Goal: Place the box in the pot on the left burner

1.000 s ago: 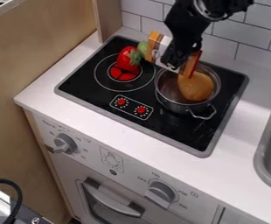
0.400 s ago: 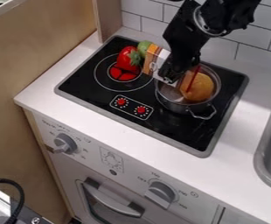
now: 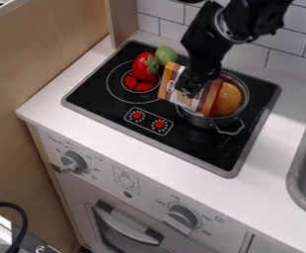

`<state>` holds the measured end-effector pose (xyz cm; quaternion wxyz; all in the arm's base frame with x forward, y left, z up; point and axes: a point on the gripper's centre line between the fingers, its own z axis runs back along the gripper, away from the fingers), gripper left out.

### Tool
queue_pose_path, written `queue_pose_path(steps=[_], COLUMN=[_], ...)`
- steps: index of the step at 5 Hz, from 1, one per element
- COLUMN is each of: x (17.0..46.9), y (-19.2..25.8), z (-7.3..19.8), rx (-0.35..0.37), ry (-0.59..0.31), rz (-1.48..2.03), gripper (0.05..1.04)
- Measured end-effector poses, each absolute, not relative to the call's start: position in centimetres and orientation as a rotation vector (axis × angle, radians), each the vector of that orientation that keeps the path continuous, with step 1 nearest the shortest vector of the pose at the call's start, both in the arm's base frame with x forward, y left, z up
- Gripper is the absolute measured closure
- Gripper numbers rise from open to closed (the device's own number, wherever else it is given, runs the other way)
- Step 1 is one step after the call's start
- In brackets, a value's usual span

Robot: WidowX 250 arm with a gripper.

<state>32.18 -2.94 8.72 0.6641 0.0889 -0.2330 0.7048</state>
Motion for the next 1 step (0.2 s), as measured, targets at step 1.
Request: queue_pose_path(steps=[1], x=[31.98], y=[-2.69], z=[8.47], rx=[0.210], ry=[-0.518], rz=[1.562], gripper=[0.118])
